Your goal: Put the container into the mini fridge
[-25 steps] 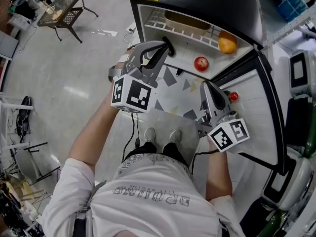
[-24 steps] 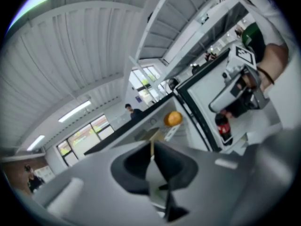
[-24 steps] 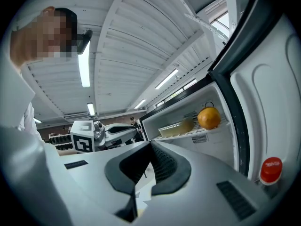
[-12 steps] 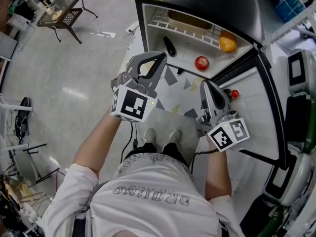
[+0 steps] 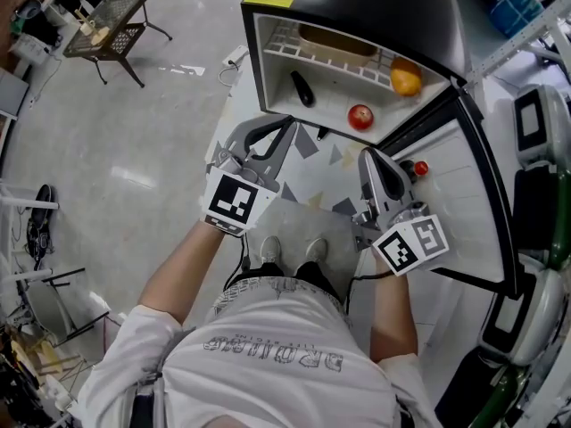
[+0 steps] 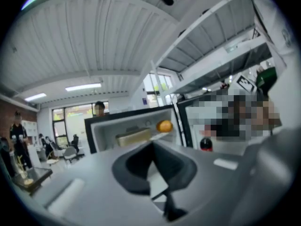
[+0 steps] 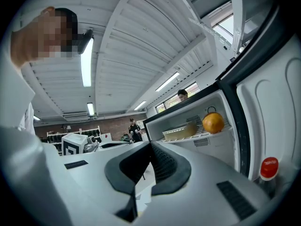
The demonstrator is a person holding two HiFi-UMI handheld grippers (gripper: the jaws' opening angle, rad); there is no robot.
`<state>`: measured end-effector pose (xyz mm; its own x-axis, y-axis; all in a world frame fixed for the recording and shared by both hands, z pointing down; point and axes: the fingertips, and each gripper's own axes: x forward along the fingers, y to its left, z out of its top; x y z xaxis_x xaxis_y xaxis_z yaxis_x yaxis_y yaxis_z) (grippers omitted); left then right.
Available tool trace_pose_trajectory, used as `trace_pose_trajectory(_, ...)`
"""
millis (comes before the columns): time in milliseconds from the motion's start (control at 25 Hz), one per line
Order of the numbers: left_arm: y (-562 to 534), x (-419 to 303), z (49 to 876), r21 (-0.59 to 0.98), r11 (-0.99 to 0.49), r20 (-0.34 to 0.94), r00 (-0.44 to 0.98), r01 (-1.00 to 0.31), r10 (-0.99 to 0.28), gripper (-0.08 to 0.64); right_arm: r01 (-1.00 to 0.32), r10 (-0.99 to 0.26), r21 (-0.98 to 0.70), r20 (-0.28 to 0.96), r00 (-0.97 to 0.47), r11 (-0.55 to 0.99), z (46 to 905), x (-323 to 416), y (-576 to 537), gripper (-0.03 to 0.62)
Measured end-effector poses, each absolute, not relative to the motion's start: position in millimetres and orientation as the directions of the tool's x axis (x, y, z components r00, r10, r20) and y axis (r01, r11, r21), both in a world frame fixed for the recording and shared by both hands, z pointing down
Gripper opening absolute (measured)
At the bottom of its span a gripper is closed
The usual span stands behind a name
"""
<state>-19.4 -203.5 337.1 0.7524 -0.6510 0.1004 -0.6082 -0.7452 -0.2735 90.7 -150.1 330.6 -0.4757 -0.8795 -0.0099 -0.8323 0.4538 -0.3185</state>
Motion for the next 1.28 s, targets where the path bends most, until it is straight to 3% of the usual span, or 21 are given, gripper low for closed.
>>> trace_pose_trajectory(440, -202, -31, 345, -0.152, -0.768, 0.095, 0.764, -0.622, -0.638, 0.009, -0.829, -0.878, -0.317, -0.021, -0.479, 0.460, 328, 89, -148, 0.000)
trace_pose_trajectory(1280, -200, -24, 349, -0.096, -0.796, 0.082, 0.792, -0.598, -0.605, 0.009, -0.819, -0.867, -0.320, -0.014, -0.498, 0.476, 330, 97, -152, 0.000)
